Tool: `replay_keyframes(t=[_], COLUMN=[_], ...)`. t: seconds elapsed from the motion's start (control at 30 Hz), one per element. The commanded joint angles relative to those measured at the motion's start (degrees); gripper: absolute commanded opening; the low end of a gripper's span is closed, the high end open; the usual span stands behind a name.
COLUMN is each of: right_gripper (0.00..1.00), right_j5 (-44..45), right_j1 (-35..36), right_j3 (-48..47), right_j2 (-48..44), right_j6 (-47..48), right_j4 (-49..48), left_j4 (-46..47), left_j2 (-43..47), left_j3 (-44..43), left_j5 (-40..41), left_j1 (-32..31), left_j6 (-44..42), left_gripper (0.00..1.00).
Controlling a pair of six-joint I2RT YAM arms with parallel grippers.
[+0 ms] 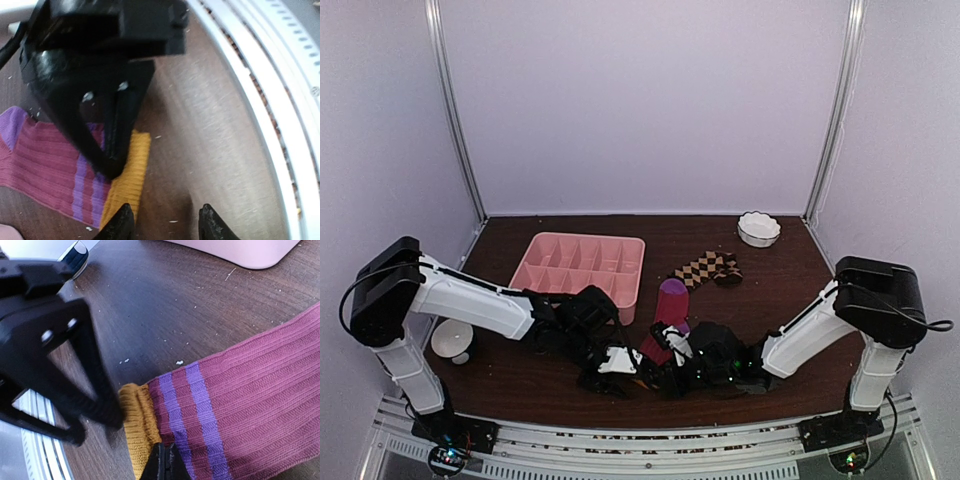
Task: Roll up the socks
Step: Roll the sock at the center of the board.
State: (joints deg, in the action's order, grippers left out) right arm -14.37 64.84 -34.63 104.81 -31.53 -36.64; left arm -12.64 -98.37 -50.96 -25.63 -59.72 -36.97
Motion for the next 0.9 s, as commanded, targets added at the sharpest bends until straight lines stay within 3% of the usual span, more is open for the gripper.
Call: replay_keyframes(t=[0.0,0.5,0.67,0.87], right_gripper=[0.00,0.00,0.00,0.00], right_j5=[-2.0,-3.2,-4.2,-5.2], right_j1=[-0.3,-1.8,-2.2,-2.6], right_j3=[0.2,1.7,1.4,1.2], right_j2=[1.5,1.0,1.4,1.5], right_j6=[-0.7,-1.6,-1.7,-1.8], right_j4=[4.3,3.3,3.4,3.8], left_j4=[7.9,6.5,8.8,12.3], left_j2=[-0.9,-2.6,-1.6,-2.2], left_j3=[1.1,2.3,4.1,5.7], left_j5=[5.3,5.6,6.8,8.6], left_j1=[0.3,-0.9,-1.1,-1.6], left_j6=[-3.4,-7.4,-7.2,-7.8], left_gripper=[0.44,0.37,0.36,0.28])
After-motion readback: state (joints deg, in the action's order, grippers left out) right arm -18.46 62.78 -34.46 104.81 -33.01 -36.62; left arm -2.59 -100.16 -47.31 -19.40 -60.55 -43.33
